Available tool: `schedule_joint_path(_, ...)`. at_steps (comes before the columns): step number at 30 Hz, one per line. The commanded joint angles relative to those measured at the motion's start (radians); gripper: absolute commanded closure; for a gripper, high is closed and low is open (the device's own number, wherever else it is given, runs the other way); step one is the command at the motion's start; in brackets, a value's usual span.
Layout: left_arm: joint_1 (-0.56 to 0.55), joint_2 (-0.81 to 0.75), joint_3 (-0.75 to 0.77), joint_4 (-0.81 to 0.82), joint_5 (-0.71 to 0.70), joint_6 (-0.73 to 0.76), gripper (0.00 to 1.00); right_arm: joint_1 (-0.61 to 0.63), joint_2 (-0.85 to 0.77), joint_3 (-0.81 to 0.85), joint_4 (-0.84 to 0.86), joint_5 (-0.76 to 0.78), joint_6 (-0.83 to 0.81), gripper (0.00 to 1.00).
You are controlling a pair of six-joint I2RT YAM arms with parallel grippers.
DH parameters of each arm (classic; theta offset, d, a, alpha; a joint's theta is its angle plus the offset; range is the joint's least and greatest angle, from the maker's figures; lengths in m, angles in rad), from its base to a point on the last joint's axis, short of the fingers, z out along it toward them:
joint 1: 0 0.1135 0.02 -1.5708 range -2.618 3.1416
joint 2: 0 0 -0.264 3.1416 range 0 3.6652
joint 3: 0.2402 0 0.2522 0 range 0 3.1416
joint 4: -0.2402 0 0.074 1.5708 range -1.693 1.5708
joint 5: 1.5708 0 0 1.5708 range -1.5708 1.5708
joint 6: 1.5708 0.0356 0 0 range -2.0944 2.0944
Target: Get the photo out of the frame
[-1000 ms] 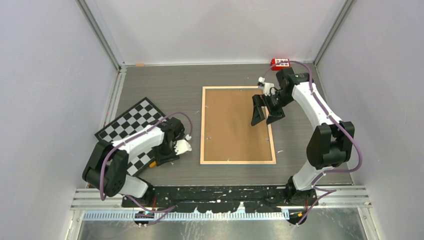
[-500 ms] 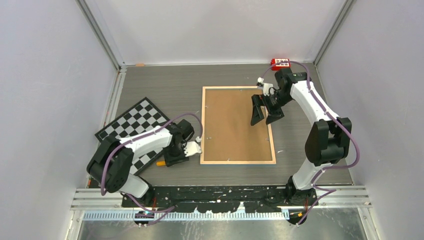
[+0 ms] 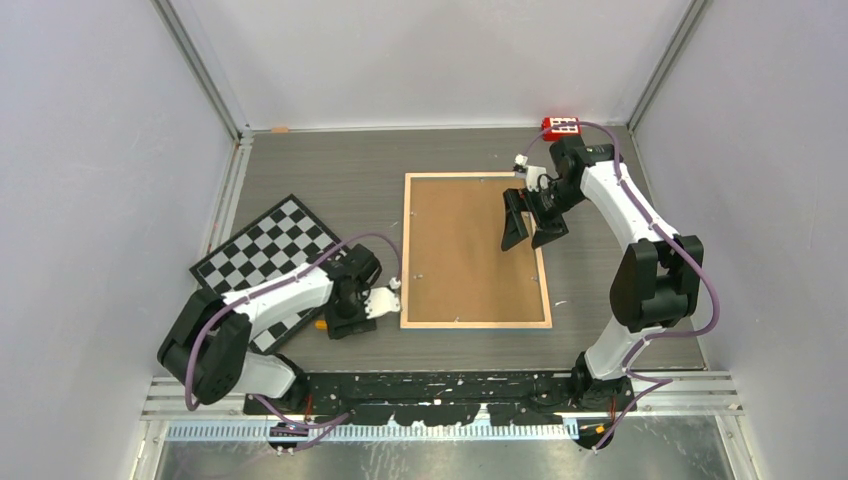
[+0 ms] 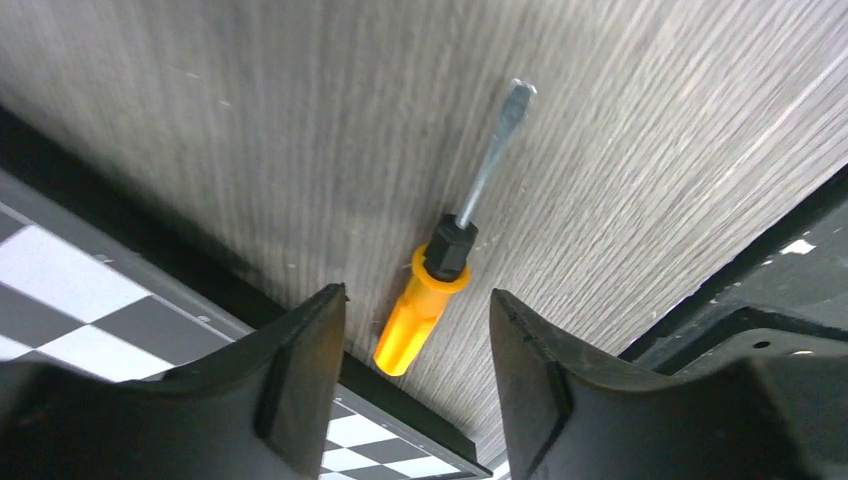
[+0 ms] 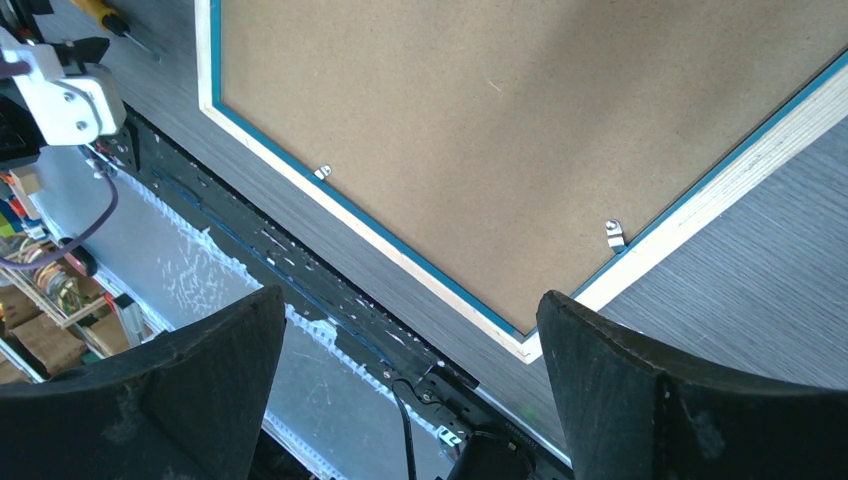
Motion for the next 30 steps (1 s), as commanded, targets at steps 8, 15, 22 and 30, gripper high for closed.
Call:
schedule_joint_path(8, 0.059, -0.055, -0.091, 0.062, -0.027, 0.176, 0.58, 0.019, -0.055, -0.027, 0.019, -0.038, 0.019, 0.01)
schedule_joint_path(15, 0.076, -0.123, 0.086, -0.045, 0.238, 0.057, 0.97, 0.075, -0.115, -0.091, 0.117, -0.116, 0.061, 0.06)
schedule_joint_path(22, 0.076, -0.141, 0.264, -0.106, 0.439, -0.094, 1.0, 0.092, -0.22, -0.168, 0.245, -0.272, 0.169, 0.14)
schedule_joint_path(30, 0.075, -0.059, 0.467, -0.152, 0.751, -0.394, 1.0, 0.219, -0.451, -0.248, 0.49, -0.143, 0.145, 0.22)
